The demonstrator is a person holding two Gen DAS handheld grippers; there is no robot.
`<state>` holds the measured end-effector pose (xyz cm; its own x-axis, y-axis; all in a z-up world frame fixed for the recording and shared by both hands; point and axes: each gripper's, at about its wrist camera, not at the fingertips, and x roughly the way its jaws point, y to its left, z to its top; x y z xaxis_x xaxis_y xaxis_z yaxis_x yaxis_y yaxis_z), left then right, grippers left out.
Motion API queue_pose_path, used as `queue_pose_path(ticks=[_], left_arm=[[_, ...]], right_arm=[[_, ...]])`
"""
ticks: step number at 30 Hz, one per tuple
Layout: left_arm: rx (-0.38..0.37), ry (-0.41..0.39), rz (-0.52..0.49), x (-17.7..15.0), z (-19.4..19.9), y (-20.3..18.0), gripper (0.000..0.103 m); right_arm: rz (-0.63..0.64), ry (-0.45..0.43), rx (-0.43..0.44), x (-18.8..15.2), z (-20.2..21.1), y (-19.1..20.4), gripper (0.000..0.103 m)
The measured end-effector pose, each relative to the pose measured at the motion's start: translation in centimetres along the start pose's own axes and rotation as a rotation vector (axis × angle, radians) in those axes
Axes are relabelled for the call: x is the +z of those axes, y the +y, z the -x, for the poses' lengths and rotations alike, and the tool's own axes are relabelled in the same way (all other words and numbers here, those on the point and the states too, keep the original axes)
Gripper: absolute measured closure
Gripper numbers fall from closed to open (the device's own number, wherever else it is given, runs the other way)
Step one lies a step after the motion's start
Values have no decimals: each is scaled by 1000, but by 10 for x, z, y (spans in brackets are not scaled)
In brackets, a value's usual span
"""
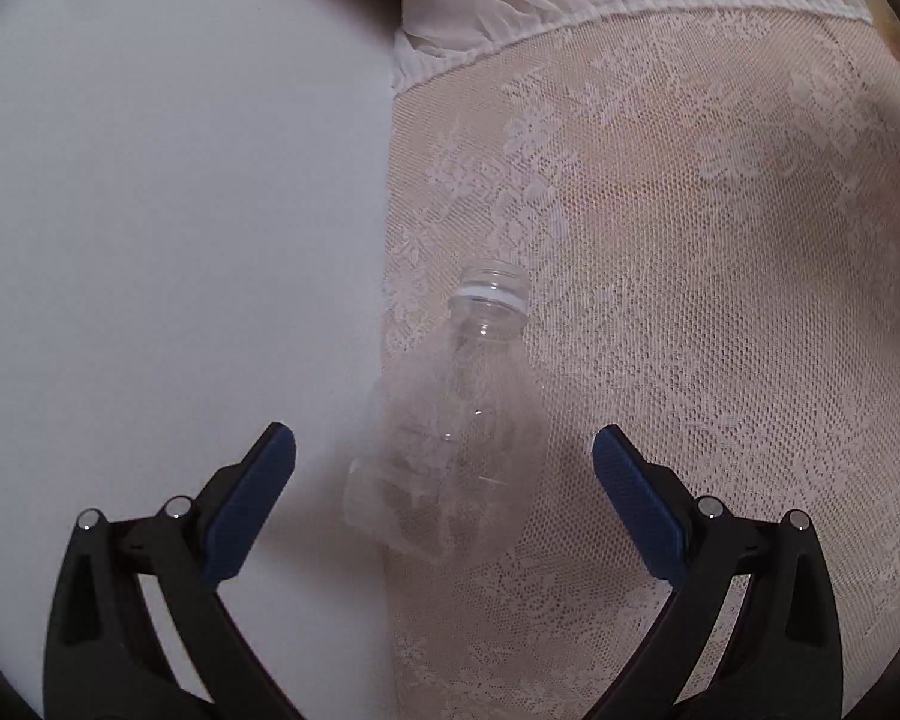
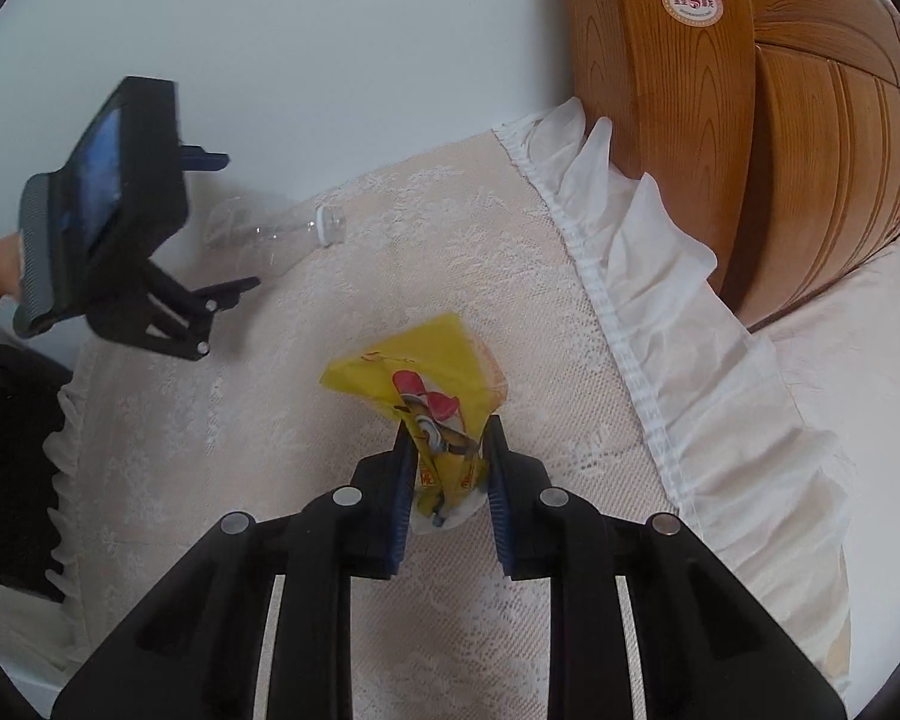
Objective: Collect trash
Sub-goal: 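Grasp the clear plastic bottle with the left gripper while the right gripper grasps the yellow wrapper, then carry both items over the wastebasket and open both grippers to drop them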
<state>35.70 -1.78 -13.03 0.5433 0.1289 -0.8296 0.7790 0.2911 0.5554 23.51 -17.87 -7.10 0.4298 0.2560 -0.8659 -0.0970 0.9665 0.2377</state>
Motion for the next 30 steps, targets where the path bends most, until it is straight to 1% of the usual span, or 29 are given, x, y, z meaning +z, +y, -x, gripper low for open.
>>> queue_pose_path(ticks=[3,5,6,7,8,9,11,12,14,16,18,20,23,26,27,30], left_arm=[[-43,30,-37,4,-12,-4,8],[-85,35,-27,5,-16,-2,10],[-98,31,-12,6,-16,1,14],[-112,28,5,6,-16,4,22],[-142,33,23,7,-17,9,29],[-183,47,47,7,-18,13,40],[-218,47,92,7,-21,22,40],[-220,46,98,8,-22,23,41],[-200,32,99,7,-20,24,41],[-204,24,131,3,-16,26,41],[-184,11,159,-1,-7,26,41],[-148,-12,184,-8,11,21,41],[-138,-55,245,-16,41,12,41],[-141,-93,295,-29,72,-7,41],[-146,-99,313,-27,82,-18,41],[-185,-116,380,-41,114,-50,41]], right_arm=[[0,-3,-12,-10,1,1,80],[-5,-4,-16,-15,5,1,80],[-11,-4,-15,-20,7,1,80],[-15,-5,-15,-21,8,0,80],[-20,-5,-12,-24,10,0,80],[-21,-4,-11,-25,8,-1,80],[-23,-4,-15,-29,11,0,80],[-24,-2,-14,-31,12,0,80],[-23,-3,-10,-32,12,1,80],[-17,-8,-9,-33,12,1,80],[-16,-14,-7,-36,14,3,80],[-16,-22,-2,-36,16,2,80],[-27,-38,10,-42,24,2,80],[-36,-57,31,-52,40,2,80],[-37,-65,37,-57,47,2,80],[-38,-80,45,-75,69,1,80]])
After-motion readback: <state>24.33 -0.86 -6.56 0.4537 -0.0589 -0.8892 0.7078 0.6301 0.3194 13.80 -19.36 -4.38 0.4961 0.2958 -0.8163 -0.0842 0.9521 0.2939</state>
